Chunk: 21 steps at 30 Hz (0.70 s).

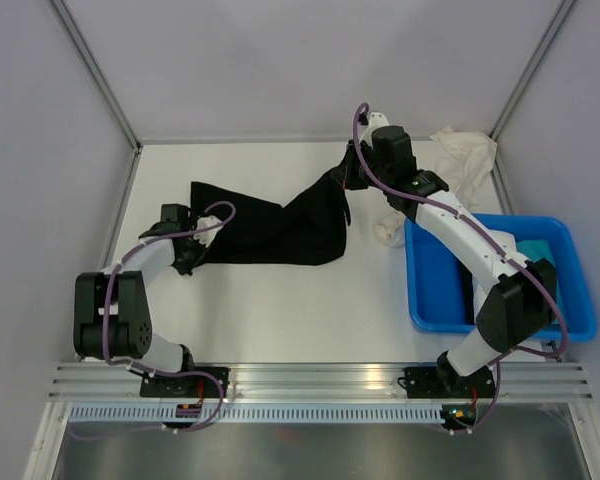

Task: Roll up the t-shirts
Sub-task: Flatten the tshirt

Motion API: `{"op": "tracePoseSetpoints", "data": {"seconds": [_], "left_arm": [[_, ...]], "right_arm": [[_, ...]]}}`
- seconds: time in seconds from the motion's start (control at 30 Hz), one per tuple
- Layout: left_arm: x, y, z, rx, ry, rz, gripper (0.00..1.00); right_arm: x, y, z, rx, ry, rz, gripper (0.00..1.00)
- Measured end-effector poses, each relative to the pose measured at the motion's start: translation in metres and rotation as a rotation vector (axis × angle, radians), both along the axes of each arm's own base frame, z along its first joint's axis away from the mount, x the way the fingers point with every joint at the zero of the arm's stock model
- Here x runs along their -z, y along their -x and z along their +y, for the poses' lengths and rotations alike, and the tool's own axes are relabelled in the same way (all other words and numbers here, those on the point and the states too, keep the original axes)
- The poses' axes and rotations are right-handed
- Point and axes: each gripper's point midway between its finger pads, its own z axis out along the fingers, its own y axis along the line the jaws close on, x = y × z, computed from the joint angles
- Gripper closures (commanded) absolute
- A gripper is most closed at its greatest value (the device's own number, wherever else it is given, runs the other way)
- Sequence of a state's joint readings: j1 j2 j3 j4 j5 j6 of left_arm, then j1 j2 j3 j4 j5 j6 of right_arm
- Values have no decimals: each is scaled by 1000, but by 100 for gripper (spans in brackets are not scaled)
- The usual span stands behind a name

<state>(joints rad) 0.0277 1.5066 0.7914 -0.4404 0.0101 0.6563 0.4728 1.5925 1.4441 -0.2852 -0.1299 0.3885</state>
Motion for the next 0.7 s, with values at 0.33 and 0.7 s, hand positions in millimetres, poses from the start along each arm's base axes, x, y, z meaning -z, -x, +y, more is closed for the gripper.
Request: {"op": "tracePoseSetpoints", "data": {"seconds": [0.33, 0.7], "left_arm": [[-138, -11, 23, -139, -52, -356, 98], [-261, 15, 13, -129, -6, -622, 98]], "right_arm": [[-47, 50, -31, 10, -30, -59, 100], [-182, 136, -90, 83, -145, -371, 100]]}}
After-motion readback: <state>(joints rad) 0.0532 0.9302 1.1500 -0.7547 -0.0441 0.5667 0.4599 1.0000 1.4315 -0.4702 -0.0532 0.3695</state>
